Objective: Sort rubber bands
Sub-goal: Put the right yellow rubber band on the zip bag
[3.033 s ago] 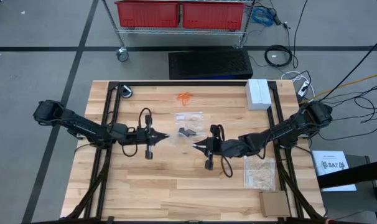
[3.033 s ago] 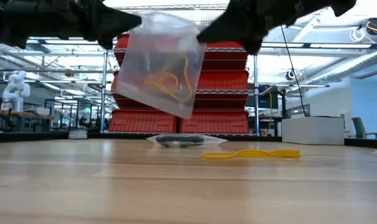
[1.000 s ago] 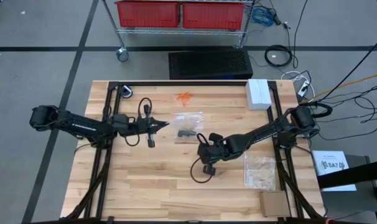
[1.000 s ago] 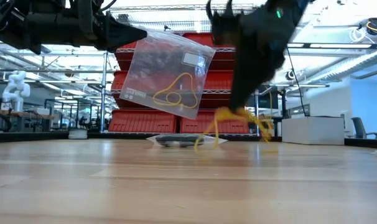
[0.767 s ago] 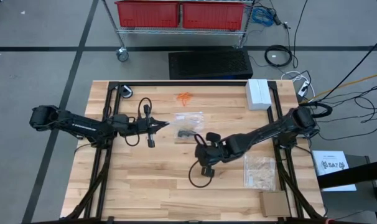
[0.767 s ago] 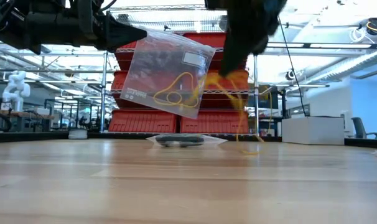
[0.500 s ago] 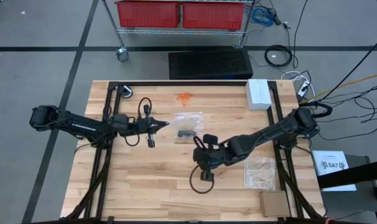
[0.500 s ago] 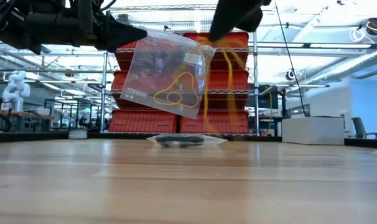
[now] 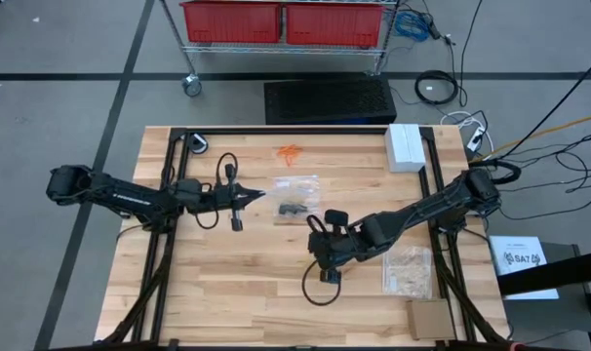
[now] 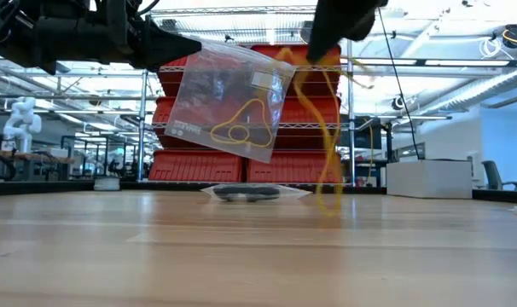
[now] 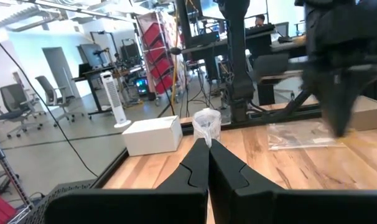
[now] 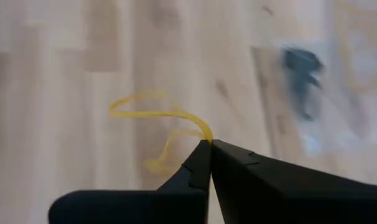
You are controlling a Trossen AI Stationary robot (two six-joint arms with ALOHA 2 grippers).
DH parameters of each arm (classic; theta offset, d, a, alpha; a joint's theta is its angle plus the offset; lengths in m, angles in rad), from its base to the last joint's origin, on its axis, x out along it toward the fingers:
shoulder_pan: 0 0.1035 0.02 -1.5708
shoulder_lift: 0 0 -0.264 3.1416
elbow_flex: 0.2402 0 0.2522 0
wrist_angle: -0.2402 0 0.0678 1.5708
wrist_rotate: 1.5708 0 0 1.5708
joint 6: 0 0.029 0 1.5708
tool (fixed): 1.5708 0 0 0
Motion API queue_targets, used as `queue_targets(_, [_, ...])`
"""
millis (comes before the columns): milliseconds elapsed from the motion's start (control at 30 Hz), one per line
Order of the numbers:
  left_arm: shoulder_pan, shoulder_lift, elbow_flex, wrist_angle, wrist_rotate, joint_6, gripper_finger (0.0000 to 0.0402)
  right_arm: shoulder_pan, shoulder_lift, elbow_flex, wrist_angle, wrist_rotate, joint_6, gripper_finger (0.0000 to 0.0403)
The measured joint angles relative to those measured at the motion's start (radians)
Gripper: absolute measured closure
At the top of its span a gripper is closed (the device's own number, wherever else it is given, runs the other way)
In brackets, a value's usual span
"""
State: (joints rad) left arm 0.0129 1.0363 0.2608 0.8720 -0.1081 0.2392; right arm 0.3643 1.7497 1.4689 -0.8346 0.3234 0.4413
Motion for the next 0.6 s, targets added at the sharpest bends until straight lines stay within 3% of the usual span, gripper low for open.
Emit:
queue_targets(267, [0.000,0.000,0.000,0.000,0.000,0.002,0.0401,-0.078,0.054,-0.002,-0.207,0.073,0.104,0.0403])
queue_targets(600, [0.000,0.000,0.000,-0.005,0.000,0.001,0.0401,-0.188,0.064,-0.191,-0.185,0.038,0.144,0.0403])
